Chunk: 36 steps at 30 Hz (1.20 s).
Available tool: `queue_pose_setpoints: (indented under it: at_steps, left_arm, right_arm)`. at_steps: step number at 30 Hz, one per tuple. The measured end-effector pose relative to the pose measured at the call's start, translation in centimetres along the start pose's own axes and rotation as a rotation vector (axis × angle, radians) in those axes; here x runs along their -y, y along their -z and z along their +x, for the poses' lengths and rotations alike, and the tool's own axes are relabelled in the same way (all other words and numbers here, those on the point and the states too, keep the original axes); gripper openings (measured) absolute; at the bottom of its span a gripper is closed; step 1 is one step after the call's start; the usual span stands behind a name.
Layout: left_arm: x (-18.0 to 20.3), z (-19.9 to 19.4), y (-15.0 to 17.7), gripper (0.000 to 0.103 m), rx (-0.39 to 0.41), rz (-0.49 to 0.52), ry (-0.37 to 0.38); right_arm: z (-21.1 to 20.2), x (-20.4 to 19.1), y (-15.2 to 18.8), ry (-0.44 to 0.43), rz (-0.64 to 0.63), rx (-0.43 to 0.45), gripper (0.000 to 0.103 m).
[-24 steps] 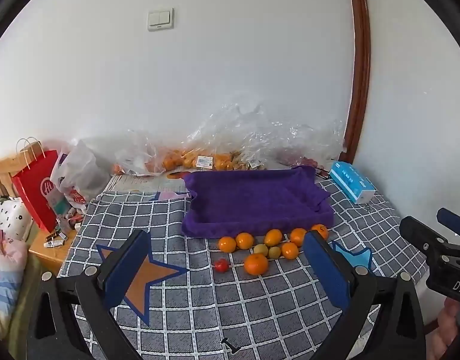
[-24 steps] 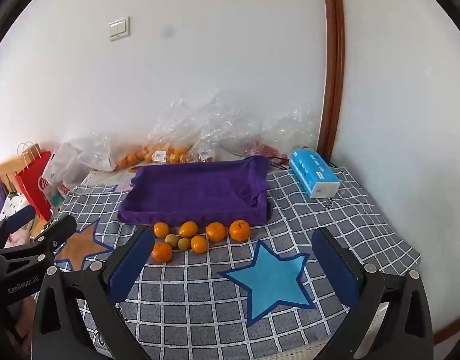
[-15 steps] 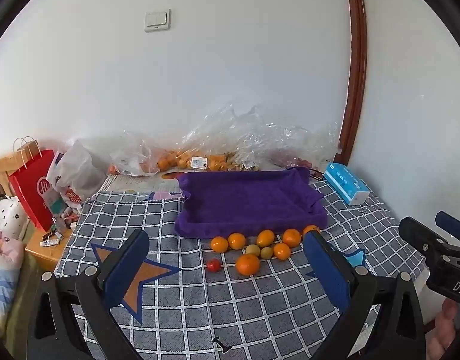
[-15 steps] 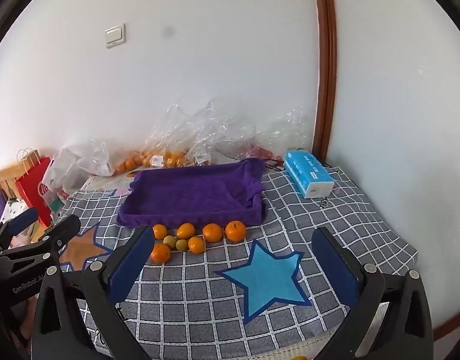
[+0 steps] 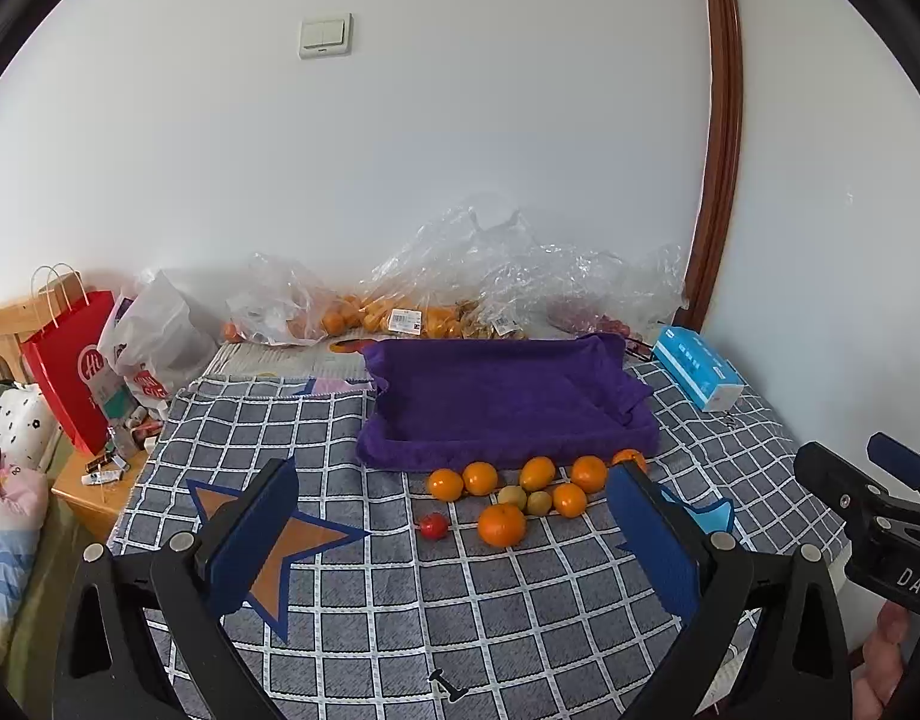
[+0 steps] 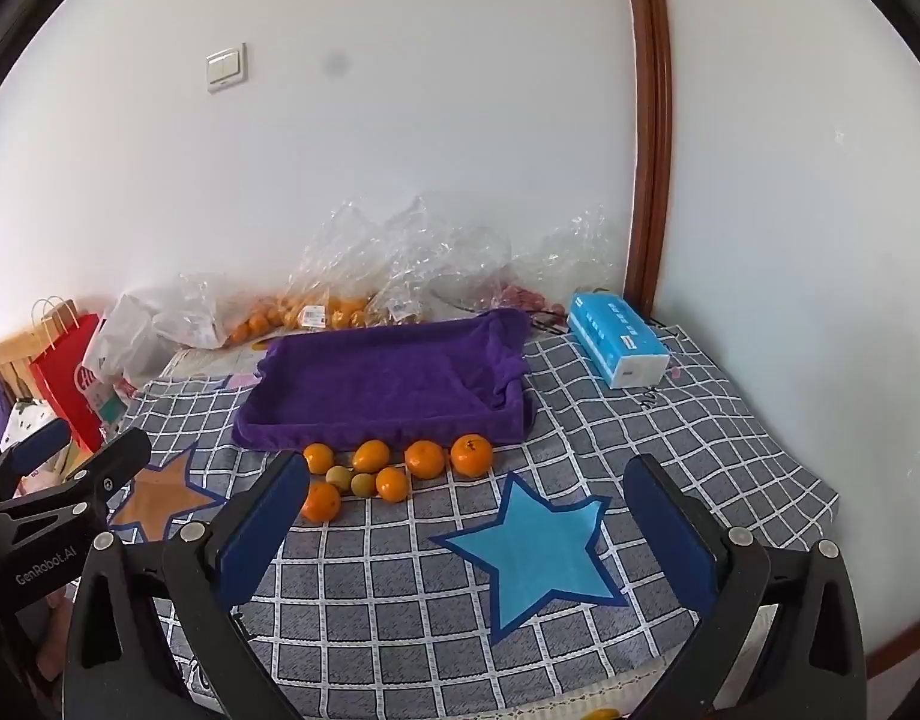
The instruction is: Organize fruits
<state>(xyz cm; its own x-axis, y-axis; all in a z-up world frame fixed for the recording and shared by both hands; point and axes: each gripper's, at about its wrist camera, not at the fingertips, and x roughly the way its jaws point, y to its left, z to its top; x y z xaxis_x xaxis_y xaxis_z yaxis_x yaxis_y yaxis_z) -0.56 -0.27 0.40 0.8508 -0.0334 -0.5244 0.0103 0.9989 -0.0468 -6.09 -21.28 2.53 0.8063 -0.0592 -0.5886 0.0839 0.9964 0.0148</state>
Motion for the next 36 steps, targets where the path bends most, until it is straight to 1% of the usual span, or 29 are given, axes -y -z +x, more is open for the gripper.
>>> queue_pose_setpoints:
  at_steps: [16,25,36]
  left_arm:
    - [-0.1,-0.6,0.4,0.103,0.023,-0.002,-0.009]
    - [-0.6,-0.6,0.4,0.103,0.014,-0.019,-0.007]
    - [-1.0,-0.8,0.4,0.103,0.023,-0.024,-0.014]
  right_arm:
    - [-0.1,-0.4,0.2,-0.008,-0.003,0.02,0.103]
    - [0.0,-1.0,0.5,-0.017,-0.01,0.017,0.103]
    - [0.1,-1.6,0.6,-0.023,-0.017,0.02,0.103]
